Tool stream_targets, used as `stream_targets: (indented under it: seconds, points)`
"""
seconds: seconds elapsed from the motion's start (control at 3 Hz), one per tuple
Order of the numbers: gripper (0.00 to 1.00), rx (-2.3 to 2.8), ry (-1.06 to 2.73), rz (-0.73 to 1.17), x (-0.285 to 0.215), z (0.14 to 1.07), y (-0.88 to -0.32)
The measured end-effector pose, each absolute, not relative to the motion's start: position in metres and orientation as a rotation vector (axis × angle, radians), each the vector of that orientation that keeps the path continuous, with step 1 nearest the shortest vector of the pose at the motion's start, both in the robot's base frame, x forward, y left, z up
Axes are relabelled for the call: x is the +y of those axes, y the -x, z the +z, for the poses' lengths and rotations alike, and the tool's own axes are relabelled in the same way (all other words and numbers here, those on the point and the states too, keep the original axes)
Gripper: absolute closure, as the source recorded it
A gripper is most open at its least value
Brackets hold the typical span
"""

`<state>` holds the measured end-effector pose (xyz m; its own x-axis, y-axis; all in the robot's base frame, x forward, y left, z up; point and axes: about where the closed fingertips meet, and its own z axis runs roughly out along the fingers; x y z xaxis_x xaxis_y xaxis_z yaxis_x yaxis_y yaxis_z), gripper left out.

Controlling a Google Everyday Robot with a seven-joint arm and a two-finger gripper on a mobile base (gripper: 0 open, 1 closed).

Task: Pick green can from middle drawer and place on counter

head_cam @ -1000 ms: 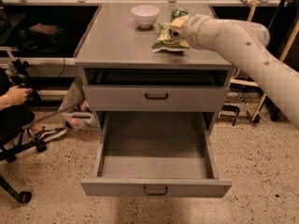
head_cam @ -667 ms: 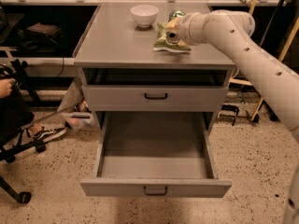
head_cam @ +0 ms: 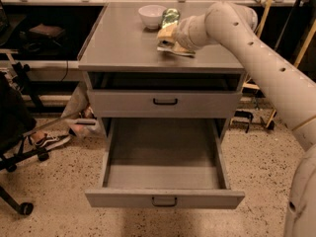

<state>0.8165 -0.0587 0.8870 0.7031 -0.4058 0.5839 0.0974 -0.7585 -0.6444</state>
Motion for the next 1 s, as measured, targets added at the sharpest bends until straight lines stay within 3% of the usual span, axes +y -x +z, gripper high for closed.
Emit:
stream_targets:
  seconds: [0.33,1.0]
  points:
    - [0.82,0.177,2.260,-0.995,-0.0563,0.8839,-0.8165]
    - [0.36,0.178,2.260,-0.994,-0.0559,0.8836,-0.8165]
